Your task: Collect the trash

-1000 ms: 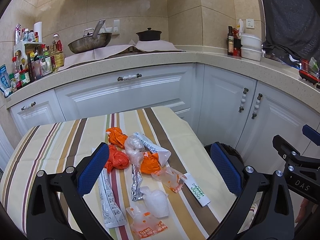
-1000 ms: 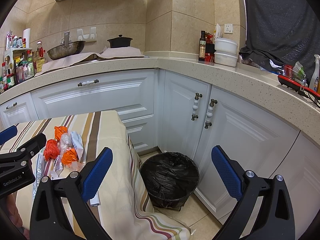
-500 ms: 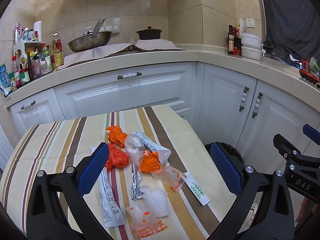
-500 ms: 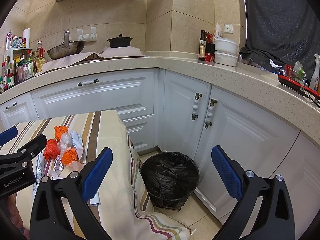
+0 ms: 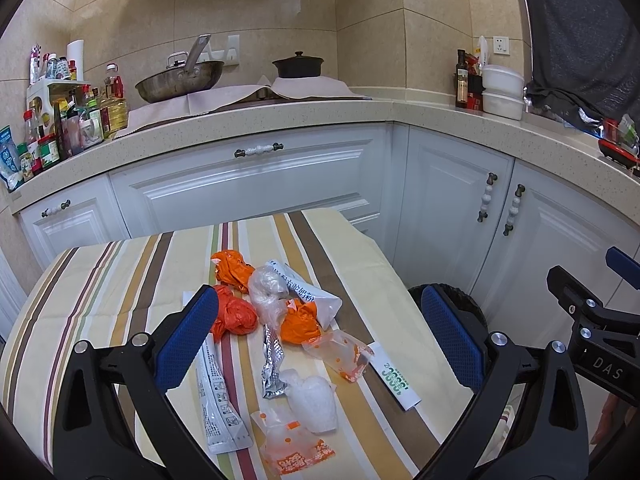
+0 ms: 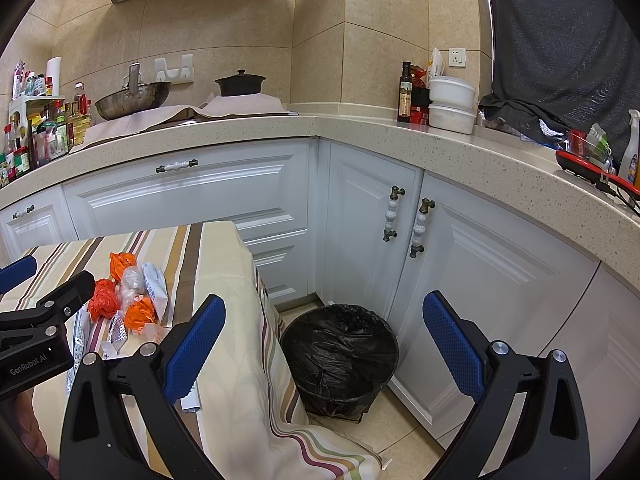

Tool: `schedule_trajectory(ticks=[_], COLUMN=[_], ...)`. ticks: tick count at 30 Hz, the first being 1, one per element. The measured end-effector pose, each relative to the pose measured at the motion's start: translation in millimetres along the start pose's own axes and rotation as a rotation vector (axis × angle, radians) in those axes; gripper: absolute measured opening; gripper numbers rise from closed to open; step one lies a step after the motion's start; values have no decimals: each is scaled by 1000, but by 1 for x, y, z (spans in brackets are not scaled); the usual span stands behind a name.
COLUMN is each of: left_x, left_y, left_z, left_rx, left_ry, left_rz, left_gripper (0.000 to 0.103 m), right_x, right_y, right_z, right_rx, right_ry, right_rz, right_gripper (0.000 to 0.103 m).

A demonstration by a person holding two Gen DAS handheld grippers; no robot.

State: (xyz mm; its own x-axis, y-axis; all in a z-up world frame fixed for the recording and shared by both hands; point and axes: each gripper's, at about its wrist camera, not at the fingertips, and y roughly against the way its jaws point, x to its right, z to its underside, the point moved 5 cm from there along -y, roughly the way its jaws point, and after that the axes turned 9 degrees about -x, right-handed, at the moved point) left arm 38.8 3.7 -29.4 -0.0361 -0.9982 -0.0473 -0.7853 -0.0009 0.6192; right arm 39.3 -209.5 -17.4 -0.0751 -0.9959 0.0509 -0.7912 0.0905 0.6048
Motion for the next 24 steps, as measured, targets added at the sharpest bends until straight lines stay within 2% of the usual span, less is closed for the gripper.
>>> schedule_trajectory(ticks=[17,24], left_x=[-2,-29], left_y=[-2,-11], left_z=[1,16], left_rx=[-2,-39], left_ry=[0,37], left_rz=[-6,-39], left_gripper=[99,99], right_x=[-4,-21], right_y=[-3,-20], right_z=[1,11], right_rx=[-5,-43], right_ry=[2,30], right_rz=[-6,-49], right_gripper=[96,96])
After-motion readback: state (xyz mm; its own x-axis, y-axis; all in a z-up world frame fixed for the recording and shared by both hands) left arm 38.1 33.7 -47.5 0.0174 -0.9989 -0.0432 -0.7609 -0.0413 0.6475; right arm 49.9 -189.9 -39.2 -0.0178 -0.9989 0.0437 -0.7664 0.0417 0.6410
